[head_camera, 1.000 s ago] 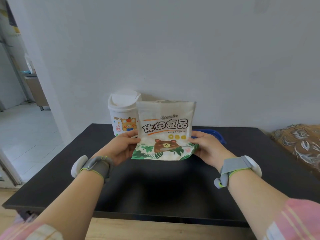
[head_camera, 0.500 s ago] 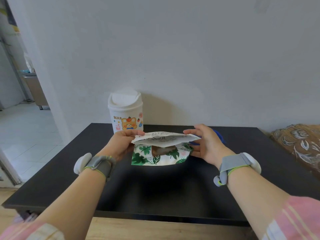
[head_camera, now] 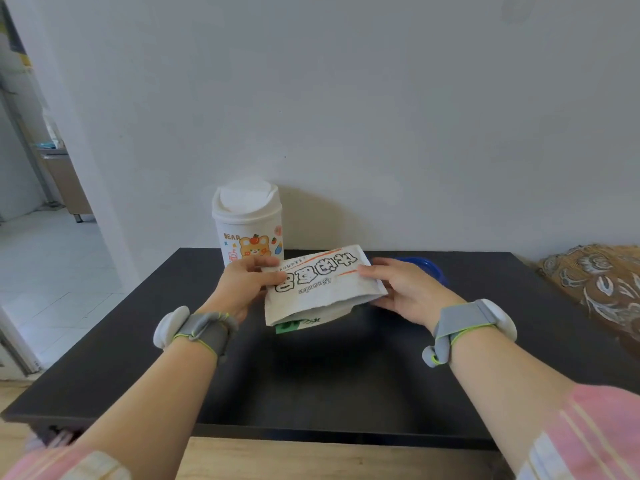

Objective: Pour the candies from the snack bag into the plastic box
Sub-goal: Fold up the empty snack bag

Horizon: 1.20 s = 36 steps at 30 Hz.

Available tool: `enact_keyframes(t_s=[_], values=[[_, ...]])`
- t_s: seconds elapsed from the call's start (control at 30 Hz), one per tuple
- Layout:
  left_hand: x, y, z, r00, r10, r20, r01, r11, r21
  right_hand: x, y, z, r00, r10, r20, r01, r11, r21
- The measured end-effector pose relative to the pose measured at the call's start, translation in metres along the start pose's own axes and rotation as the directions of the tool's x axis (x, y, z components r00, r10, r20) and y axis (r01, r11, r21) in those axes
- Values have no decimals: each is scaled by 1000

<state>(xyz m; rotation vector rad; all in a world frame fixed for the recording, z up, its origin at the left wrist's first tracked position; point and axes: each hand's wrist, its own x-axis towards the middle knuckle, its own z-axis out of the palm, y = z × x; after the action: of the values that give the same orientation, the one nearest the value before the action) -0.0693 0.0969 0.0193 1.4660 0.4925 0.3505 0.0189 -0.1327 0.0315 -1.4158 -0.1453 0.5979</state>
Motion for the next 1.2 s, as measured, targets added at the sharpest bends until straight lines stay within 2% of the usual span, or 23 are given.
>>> enact_keyframes(t_s=[0.07, 0.17, 0.27, 0.33, 0.4, 0.47, 0.57, 0.67, 0.73, 0.83, 1.07, 1.2], values=[[3, -2, -1, 998, 14, -67, -18, 998, -59, -4, 0, 0, 995, 71, 67, -66, 995, -71], [1, -5, -1, 999, 3, -33, -5, 999, -35, -1, 4, 1, 999, 24, -30, -25, 999, -44], [-2, -4, 0, 995, -66, 72, 53, 986, 161, 3, 2, 1, 990, -72, -123, 70, 997, -25], [-4, -1, 1, 988, -87, 126, 38, 937, 349, 2, 1, 2, 990, -104, -98, 97, 993, -74], [-7, 4, 5, 978, -102, 181, 16, 905, 425, -1, 1, 5, 990, -121, -71, 114, 988, -101], [-7, 6, 10, 966, -127, 227, 31, 922, 387, -1, 1, 9, 987, -149, -61, 145, 987, -65], [-7, 5, 16, 973, -111, 204, 73, 980, 183, -2, 2, 13, 991, -134, 4, 133, 990, 46], [-8, 1, 23, 981, -119, 150, 124, 992, -24, -6, 5, 16, 987, -23, 156, 38, 995, -96], [-9, -2, 28, 982, -128, 135, 139, 988, -74, -6, 9, 18, 986, 10, 167, 23, 980, -197], [-8, -4, 28, 986, -109, 124, 117, 991, -59, -4, 11, 18, 995, -35, 91, 52, 980, -193], [-8, -3, 19, 981, -60, 186, 31, 987, 157, -2, 8, 10, 996, -87, -21, 83, 984, -155], [-7, -1, 18, 983, -58, 176, 35, 991, 130, 0, 10, 10, 994, -103, -36, 97, 987, -128]])
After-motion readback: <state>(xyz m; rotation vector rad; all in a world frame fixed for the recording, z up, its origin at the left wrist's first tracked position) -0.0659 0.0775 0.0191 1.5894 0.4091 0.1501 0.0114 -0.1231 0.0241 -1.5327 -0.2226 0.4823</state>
